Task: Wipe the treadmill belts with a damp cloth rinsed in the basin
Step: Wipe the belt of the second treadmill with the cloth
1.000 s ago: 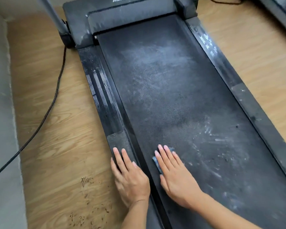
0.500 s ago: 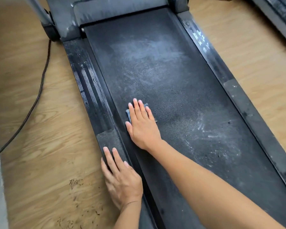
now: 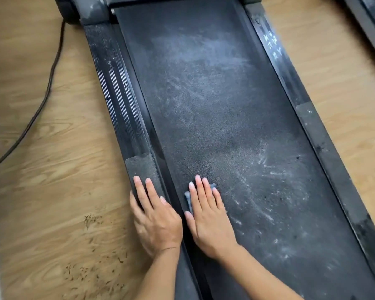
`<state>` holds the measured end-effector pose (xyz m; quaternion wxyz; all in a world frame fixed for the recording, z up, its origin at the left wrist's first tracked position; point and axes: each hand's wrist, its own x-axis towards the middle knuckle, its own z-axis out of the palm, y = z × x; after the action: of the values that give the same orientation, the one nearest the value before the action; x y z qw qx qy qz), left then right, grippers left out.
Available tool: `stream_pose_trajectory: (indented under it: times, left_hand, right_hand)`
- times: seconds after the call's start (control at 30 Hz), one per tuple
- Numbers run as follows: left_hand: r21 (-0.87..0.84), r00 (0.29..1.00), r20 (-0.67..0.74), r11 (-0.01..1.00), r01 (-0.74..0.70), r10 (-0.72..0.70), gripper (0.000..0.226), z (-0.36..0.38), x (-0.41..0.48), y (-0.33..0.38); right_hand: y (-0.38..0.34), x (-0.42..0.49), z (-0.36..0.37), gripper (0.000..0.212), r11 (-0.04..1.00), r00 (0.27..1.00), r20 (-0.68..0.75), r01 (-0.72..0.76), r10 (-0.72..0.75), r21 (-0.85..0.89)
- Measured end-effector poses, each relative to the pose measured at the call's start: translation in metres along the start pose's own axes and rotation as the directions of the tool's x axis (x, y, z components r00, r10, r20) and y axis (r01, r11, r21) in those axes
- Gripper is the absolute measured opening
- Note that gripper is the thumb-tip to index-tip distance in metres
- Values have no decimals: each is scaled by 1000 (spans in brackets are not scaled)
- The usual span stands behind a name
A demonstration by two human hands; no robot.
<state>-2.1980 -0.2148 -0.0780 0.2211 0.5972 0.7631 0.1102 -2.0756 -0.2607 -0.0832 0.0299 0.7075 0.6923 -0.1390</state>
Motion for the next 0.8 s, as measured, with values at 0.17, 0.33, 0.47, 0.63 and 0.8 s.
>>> stream_pose_trajectory:
  times: [0.17,0.33,0.47,0.63,0.8]
  left_hand:
    - [26,1000,-2,1000,5,-5,61,-1,0,-1]
    - [39,1000,-5,999,-6,6,63,-2,-1,1]
    - [38,1000,-7,999,-3,3,60,-2,-1,1]
    - [58,1000,-8,998,-1,2,64,-1,-1,1]
    - [76,1000,-5,997,0,0,63,-2,-1,2]
  right_hand:
    - [2,157,-40,70,997,996,-57,-62,64,36]
    - [27,93,-31,69,999,999,6,51,-51,8]
    - [45,-71,-9,82,1000,993,114,14,-15,8]
    - [39,-21,-11,90,995,991,96,-98,97,5]
    - [57,146,-47,86,992,991,-45,-127,128,18]
